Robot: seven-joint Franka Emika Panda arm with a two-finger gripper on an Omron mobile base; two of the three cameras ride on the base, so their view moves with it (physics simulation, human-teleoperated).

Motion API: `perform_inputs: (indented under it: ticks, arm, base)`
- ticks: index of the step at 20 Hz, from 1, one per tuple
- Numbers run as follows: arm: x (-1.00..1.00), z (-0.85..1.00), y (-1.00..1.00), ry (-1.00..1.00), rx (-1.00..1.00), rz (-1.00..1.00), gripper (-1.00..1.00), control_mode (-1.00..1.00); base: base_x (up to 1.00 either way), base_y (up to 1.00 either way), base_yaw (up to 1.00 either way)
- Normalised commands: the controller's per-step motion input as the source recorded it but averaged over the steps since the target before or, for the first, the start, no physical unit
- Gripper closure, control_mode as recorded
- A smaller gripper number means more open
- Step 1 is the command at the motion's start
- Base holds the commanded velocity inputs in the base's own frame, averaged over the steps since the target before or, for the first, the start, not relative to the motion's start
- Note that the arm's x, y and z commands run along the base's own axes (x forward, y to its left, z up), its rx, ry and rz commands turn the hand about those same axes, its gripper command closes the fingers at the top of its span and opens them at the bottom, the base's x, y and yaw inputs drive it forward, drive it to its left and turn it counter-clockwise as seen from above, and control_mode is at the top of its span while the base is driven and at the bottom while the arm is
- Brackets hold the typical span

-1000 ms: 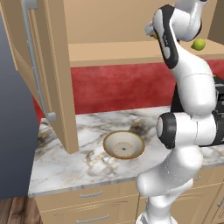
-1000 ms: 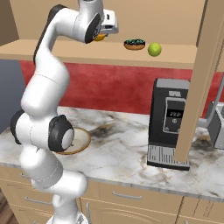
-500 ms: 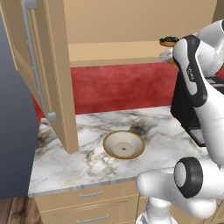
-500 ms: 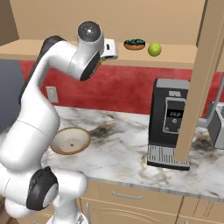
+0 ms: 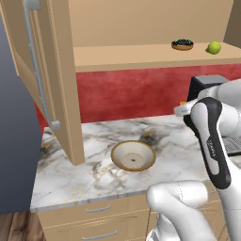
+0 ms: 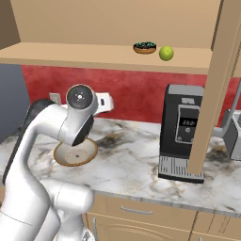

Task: Open the cabinet. Pick the orange and pear from the cabinet and place them into the bowl. Then close the cabinet.

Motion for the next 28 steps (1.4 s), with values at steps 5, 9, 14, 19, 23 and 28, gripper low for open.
perform_inputs:
  ticks: [5,9,14,19,23,28]
  arm:
    - [-0.47,-0.96,0.74,0.08,-0.09,0.01,1.00,-1.00]
    - [0.53,-0.31,0.64,0.01,-0.01,-0.01,1.00,-1.00]
    - [0.85,-0.19,0.42,0.11,-0.05,-0.07,1.00,-1.00]
    - [0.46,-0.31,0.13,0.25,-0.05,-0.07,1.00,-1.00]
    - [0.52,-0.30,0.18,0.34,-0.04,-0.04,1.00,-1.00]
    - [0.11,-0.22,0.05,0.11,0.00,0.00,1.00,-1.00]
  base:
    - [0.00,0.00,0.00]
    - [0.00,0.00,0.00]
    - [0.00,0.00,0.00]
    - [0.00,0.00,0.00]
    - [0.00,0.00,0.00]
    - [0.00,0.00,0.00]
